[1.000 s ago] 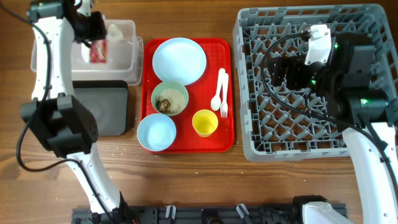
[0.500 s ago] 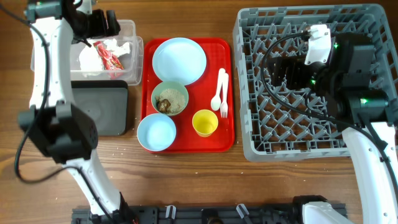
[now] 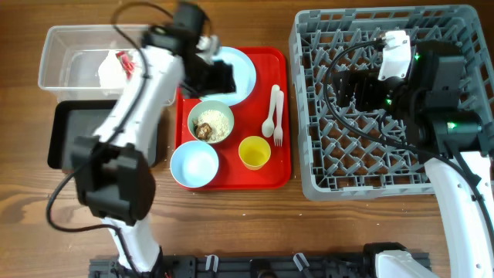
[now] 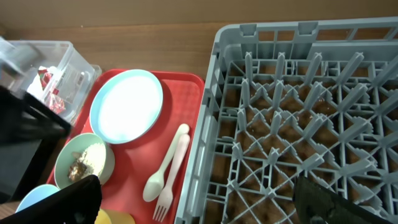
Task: Sort waste into correct bins and load items into the dishwasher rack
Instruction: 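Grasp the rim of the green rice bowl with the left gripper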
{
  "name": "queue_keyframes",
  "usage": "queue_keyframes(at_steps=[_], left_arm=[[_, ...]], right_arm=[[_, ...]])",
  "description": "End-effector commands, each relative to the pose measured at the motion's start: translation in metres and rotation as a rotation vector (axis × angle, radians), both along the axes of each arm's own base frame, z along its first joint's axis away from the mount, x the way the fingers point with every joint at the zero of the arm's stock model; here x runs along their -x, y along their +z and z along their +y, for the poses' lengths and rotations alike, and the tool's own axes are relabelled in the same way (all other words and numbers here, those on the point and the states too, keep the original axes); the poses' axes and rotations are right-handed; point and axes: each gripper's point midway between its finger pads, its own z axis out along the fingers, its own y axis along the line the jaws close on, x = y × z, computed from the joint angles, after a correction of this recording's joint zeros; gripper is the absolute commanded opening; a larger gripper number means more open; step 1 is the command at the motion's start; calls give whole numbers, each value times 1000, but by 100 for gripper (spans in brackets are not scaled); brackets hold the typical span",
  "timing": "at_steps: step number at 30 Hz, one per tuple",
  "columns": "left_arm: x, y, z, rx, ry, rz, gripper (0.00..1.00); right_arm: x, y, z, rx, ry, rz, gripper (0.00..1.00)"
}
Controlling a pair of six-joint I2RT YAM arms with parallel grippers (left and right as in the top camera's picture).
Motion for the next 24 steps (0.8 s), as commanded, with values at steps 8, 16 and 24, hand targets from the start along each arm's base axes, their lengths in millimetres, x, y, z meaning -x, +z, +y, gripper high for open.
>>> queue_keyframes(at_steps=[8, 16, 24], left_arm=[[26, -67, -20, -269, 70, -34, 48], [29, -92, -17, -286, 46, -35, 41], [31, -97, -17, -307, -86, -49, 38]], right_arm=[[-3, 7, 2, -25, 3, -6, 99], [-3, 7, 2, -31, -1, -3, 100], [-3, 7, 2, -42, -11, 2, 100]])
